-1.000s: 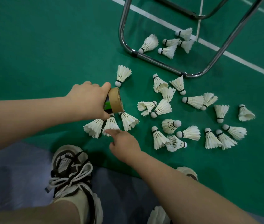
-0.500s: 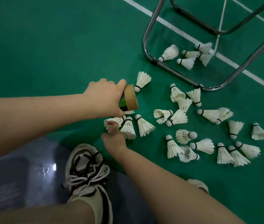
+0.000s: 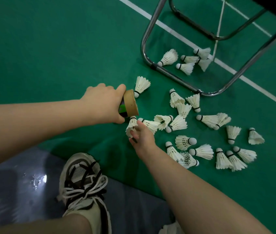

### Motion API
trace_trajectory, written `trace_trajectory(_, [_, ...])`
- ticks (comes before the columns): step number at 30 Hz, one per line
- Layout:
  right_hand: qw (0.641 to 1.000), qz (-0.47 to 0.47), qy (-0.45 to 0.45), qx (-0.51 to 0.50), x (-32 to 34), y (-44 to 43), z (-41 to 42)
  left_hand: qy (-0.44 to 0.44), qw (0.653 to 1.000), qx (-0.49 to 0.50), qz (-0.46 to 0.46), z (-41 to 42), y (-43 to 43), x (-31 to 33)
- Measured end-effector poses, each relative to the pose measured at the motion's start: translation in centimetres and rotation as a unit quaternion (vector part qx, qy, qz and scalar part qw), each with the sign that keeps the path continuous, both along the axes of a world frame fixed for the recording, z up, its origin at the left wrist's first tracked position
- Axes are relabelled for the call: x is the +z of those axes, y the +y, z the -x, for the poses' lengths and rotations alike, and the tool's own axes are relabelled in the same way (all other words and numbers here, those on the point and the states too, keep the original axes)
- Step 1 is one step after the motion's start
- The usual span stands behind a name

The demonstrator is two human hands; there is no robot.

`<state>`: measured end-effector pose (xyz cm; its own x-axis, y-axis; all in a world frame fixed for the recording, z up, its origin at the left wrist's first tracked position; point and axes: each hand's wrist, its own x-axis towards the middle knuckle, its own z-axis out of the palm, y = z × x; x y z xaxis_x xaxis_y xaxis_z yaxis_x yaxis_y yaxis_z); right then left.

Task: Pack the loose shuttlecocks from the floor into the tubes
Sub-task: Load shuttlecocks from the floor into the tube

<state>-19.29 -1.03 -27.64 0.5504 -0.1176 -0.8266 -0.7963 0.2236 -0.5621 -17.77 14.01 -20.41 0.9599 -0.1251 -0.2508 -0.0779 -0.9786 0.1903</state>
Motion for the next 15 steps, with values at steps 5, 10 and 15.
trace_trajectory(5, [0.968, 0.089, -0.024, 0.232, 1.1, -3.2, 2.7, -0.013, 0.999, -0.03, 0.008, -0.1, -1.8, 1.6])
trace_trajectory(10, [0.925, 0.166, 0.0, 0.341, 2.0, -5.4, 7.8, -0.035, 0.997, -0.071, 0.018, 0.1, -4.0, 3.6])
trace_trajectory(15, [0.899, 0.225, -0.018, 0.376, 3.1, -5.3, 8.3, -0.041, 0.996, -0.077, 0.024, 0.7, -6.7, 4.4])
